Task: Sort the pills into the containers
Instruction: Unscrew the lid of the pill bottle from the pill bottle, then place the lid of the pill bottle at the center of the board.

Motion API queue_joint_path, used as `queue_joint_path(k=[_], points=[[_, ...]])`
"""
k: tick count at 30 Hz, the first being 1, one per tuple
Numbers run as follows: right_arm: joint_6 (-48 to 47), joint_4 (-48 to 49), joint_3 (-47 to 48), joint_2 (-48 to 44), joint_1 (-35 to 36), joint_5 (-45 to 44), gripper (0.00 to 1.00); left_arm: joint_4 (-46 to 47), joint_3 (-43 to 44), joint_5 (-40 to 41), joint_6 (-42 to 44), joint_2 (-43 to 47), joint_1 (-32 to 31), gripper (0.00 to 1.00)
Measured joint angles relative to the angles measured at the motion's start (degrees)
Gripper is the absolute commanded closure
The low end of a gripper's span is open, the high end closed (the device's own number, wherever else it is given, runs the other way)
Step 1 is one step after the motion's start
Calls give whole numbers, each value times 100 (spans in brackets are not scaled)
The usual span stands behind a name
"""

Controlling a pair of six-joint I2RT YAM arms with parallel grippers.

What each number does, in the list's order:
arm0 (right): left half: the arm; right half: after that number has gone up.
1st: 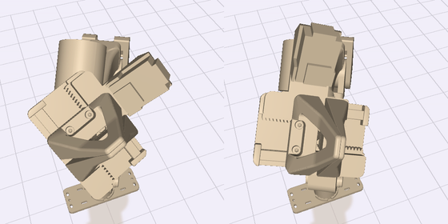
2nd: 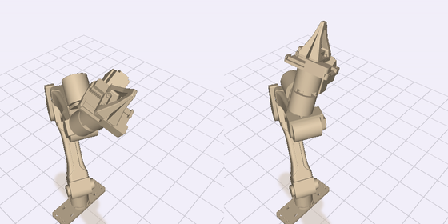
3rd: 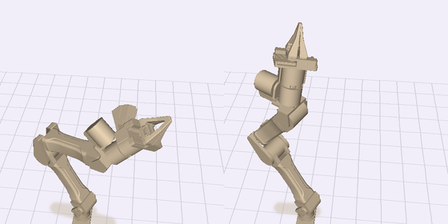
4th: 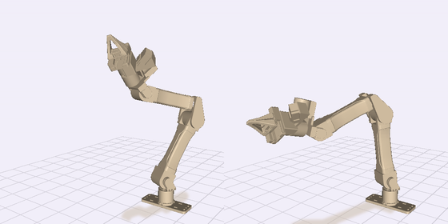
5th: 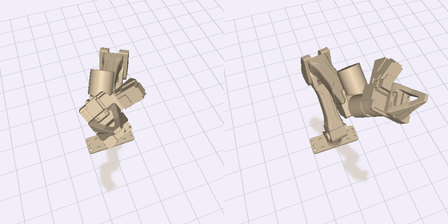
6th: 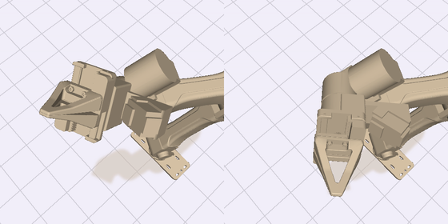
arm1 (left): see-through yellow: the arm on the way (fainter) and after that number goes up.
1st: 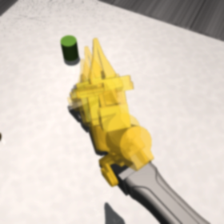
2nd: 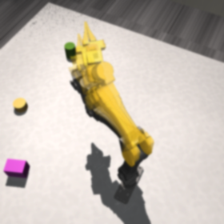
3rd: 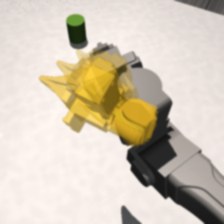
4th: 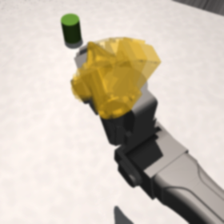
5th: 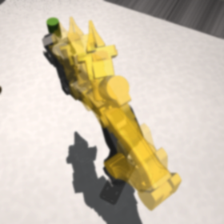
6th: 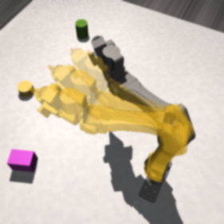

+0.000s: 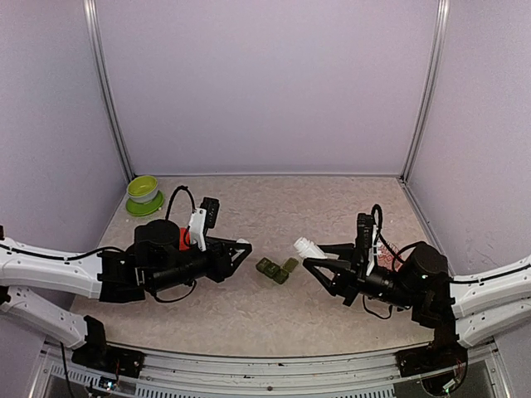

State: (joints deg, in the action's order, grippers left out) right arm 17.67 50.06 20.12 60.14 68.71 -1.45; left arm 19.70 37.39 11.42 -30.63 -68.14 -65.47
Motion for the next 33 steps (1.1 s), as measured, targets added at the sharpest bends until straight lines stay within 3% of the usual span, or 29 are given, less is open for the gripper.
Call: queue_joint_path(k=[14, 33], points=[[-358, -177, -254, -669, -11, 317, 76, -466, -693, 660, -356, -1040, 608, 66], [-629, 83, -437, -855, -22, 789, 76, -219, -636, 509, -393, -2201, 708, 60]])
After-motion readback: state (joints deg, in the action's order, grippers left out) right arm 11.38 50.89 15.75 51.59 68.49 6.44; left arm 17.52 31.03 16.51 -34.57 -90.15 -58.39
